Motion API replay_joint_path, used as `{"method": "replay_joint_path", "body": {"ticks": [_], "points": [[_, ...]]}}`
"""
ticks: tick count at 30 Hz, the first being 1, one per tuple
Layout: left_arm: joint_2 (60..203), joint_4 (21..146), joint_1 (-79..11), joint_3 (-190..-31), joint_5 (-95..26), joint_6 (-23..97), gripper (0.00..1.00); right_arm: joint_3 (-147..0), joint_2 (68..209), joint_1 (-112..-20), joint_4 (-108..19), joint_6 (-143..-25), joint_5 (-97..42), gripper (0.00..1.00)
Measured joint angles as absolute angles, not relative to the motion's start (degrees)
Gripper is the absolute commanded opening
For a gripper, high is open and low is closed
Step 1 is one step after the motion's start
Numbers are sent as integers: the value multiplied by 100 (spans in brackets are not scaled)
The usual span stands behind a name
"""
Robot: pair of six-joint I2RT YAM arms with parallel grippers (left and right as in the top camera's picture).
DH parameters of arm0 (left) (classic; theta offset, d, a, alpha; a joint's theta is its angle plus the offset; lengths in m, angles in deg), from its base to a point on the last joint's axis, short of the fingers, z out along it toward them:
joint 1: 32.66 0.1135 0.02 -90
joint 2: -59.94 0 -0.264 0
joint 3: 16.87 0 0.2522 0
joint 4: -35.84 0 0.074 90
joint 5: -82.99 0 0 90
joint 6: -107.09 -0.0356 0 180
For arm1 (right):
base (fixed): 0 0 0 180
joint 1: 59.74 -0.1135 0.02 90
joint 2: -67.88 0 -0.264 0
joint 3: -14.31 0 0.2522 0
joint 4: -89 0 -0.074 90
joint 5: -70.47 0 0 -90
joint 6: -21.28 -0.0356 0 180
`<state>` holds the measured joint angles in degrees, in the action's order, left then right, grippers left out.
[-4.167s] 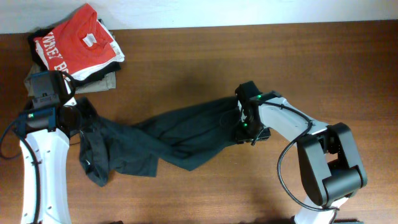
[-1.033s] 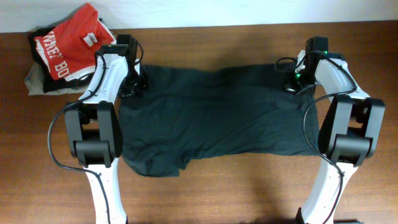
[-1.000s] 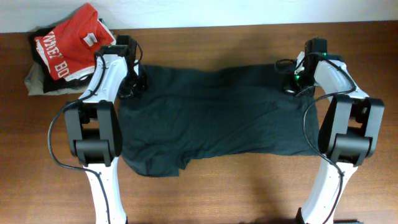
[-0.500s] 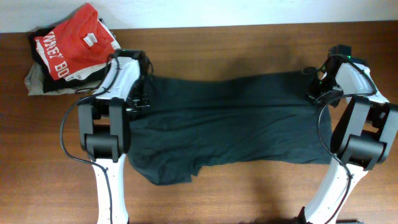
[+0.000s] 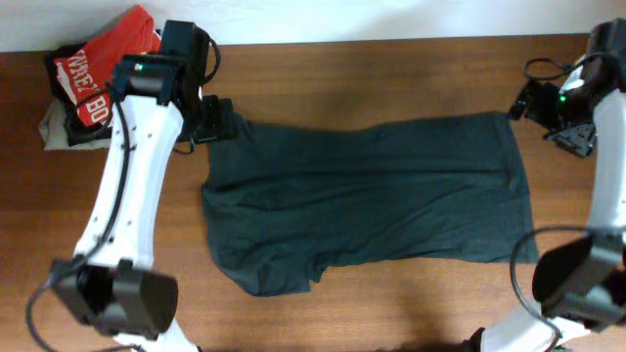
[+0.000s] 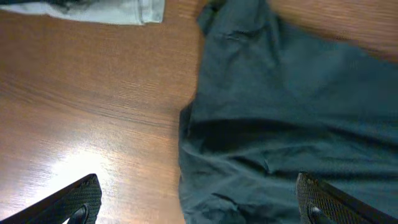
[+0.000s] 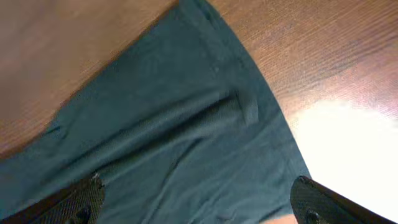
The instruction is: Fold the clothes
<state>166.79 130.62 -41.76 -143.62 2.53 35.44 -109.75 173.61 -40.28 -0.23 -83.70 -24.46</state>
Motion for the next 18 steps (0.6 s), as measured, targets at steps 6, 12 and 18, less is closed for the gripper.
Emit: {"method": "replay_joint_path", "body": {"ticks": [6, 12, 18], "points": [[15936, 14130, -5306, -14390, 224, 3460, 99, -11002, 16581, -4021, 1260, -8370, -2446, 99], [15848, 14397, -6821, -13737, 257, 3460, 99, -9238, 14197, -4021, 517, -8521, -2166, 99], [15776, 13145, -7214, -11326, -1085, 3146, 99, -7273, 14476, -4021, -899, -8586, -2129, 99]]}}
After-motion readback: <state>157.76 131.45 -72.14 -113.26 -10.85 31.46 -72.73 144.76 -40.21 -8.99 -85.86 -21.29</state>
